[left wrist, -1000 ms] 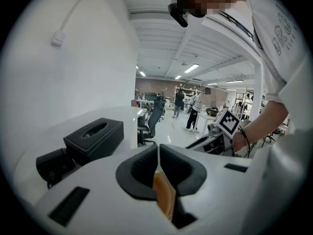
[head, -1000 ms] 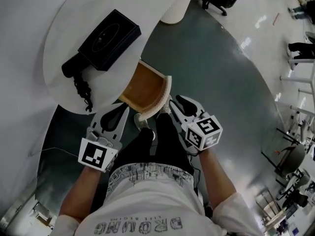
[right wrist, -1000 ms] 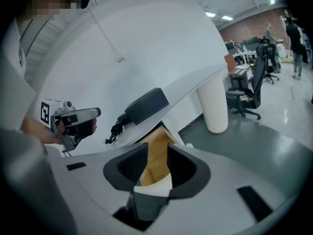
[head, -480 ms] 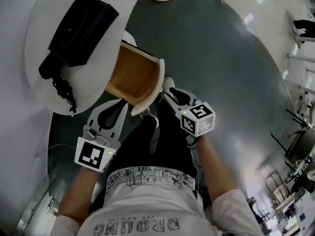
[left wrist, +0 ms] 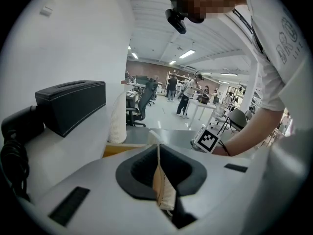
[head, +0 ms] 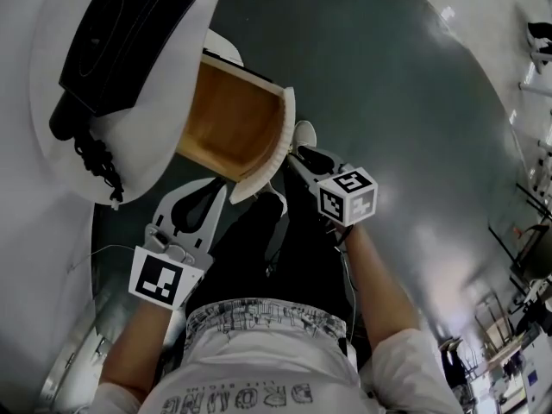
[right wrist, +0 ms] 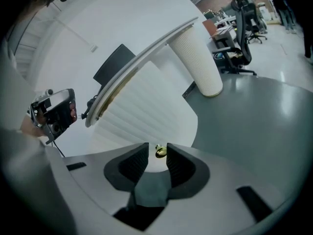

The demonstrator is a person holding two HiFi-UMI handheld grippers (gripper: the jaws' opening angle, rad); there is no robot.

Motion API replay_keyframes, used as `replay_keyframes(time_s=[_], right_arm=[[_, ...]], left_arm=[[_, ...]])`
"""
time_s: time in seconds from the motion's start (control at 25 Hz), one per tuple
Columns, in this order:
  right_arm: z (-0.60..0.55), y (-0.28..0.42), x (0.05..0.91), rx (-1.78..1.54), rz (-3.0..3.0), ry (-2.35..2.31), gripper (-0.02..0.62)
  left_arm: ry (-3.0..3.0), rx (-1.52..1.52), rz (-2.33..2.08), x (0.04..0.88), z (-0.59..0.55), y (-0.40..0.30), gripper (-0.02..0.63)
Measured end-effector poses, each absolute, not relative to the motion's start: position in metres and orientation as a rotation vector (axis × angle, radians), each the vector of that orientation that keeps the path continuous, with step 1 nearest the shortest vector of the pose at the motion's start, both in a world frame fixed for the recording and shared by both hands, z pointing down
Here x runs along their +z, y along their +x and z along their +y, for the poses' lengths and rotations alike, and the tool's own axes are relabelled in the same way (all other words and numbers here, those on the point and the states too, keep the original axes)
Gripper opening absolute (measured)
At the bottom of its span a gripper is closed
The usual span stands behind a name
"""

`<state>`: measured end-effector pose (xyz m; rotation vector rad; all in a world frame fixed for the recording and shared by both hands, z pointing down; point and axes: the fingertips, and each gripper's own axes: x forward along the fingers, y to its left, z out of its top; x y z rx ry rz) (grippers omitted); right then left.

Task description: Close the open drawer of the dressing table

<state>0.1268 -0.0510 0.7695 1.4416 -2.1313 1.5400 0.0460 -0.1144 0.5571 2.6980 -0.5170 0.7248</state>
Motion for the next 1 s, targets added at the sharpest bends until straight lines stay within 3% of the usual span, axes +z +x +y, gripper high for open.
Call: replay_keyframes(time_s=[1.0], right_arm=[[-0.072, 0.11, 0.788, 1.602, -2.199, 1.353, 0.109]], left_arm=[[2.678, 0.737, -0.6, 0.57, -0.122, 0.011, 0.032]])
